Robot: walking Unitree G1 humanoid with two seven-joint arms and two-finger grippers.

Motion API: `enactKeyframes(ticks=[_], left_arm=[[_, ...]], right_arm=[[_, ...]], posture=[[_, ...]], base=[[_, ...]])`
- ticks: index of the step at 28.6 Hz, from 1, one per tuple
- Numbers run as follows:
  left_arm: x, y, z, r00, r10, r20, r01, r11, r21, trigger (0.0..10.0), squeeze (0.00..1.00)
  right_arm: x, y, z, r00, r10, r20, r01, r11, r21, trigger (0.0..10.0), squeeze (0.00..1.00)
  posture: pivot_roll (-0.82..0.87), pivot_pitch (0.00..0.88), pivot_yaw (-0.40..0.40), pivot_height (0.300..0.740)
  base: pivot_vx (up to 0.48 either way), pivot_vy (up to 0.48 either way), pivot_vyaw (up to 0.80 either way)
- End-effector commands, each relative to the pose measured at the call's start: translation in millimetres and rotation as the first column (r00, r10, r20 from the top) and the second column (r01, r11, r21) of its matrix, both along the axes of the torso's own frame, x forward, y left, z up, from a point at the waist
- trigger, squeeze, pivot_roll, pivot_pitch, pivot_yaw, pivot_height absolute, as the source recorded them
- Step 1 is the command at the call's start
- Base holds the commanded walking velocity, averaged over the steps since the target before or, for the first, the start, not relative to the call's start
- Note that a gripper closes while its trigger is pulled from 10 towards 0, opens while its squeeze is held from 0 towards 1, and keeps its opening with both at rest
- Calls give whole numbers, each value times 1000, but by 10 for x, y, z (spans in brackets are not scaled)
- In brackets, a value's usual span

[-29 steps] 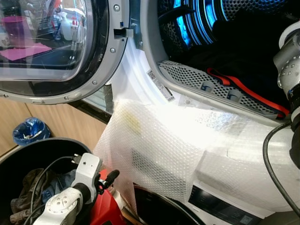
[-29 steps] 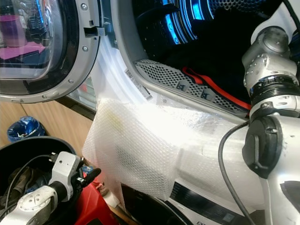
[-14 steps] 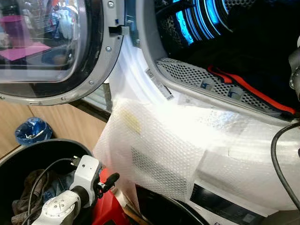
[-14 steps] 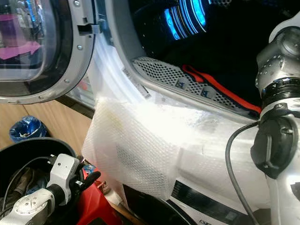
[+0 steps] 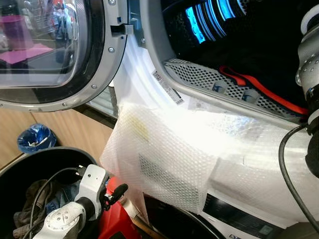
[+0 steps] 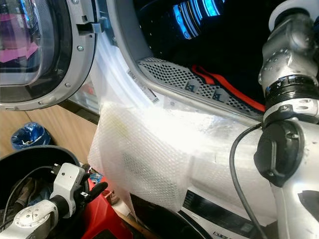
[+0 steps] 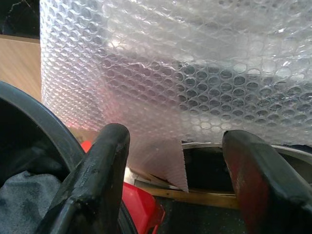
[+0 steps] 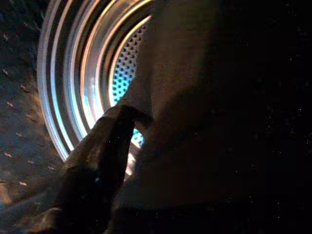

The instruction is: Clothes washing

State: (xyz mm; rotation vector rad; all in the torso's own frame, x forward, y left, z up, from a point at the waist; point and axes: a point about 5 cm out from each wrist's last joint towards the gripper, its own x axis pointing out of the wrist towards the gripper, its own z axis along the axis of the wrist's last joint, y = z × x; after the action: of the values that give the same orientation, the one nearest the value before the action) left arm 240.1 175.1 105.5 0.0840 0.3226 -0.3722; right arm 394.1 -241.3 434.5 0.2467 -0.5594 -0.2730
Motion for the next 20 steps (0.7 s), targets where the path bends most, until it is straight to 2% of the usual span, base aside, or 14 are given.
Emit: enactKeyframes(ticks=[1,3,6,10,12,14,15,16,17,18,19,20], left_arm=[[-33,-27,-65,999,-16,-45,15,1000,-8,10000,0],[-23,-36,-68,999,-22,-49,21,1000,-6,10000,0],[-18,-46,-67,998,-30,-50,29,1000,-8,10000,0],[-17,-52,-62,999,-27,-48,26,1000,-7,10000,0],[-26,-42,-59,999,-16,-45,16,1000,-7,10000,0],[-31,-35,-60,999,-13,-46,13,1000,-7,10000,0],[-31,-35,-60,999,-12,-46,12,1000,-6,10000,0],[-30,-35,-60,999,-12,-47,12,1000,-7,10000,0],[-26,-33,-59,999,-11,-48,10,1000,-4,10000,0],[-25,-31,-59,999,-10,-48,9,1000,-4,10000,0],[-15,-25,-63,999,3,-47,-3,1000,-2,10000,0],[-6,-17,-65,999,14,-45,-14,1000,0,10000,0]], right_arm=[[-80,-39,172,998,-48,37,50,998,-40,10000,1000],[-8,53,95,998,-20,-53,13,992,-123,10000,1000],[56,285,71,993,70,-94,-92,962,-256,10000,1000],[30,337,145,994,107,-34,-112,963,-243,10000,1000],[25,419,184,988,154,-28,-155,941,-301,10000,1000],[47,503,157,978,194,-72,-207,908,-364,10000,1000],[49,498,155,981,181,-75,-196,911,-363,10000,1000],[46,475,163,985,152,-76,-169,916,-362,10000,1000],[20,323,186,998,23,-66,-42,951,-305,10000,1000],[4,248,192,997,-36,-65,17,962,-274,10000,1000],[-58,34,202,980,-192,-54,178,964,-198,10000,1000],[-119,-87,233,957,-289,-27,281,946,-162,10000,1000]], posture=[[140,101,-32,740],[137,97,-36,740],[138,96,-37,740],[151,98,-44,740],[154,96,-46,740],[153,97,-45,740],[154,95,-46,740],[154,96,-46,740],[153,96,-45,740],[153,96,-45,740],[148,97,-46,740],[148,97,-46,740]], base=[[0,0,0],[0,0,0],[0,0,0],[0,0,0],[0,0,0],[0,0,0],[0,0,0],[0,0,0],[0,0,0],[0,0,0],[0,0,0],[0,0,0]])
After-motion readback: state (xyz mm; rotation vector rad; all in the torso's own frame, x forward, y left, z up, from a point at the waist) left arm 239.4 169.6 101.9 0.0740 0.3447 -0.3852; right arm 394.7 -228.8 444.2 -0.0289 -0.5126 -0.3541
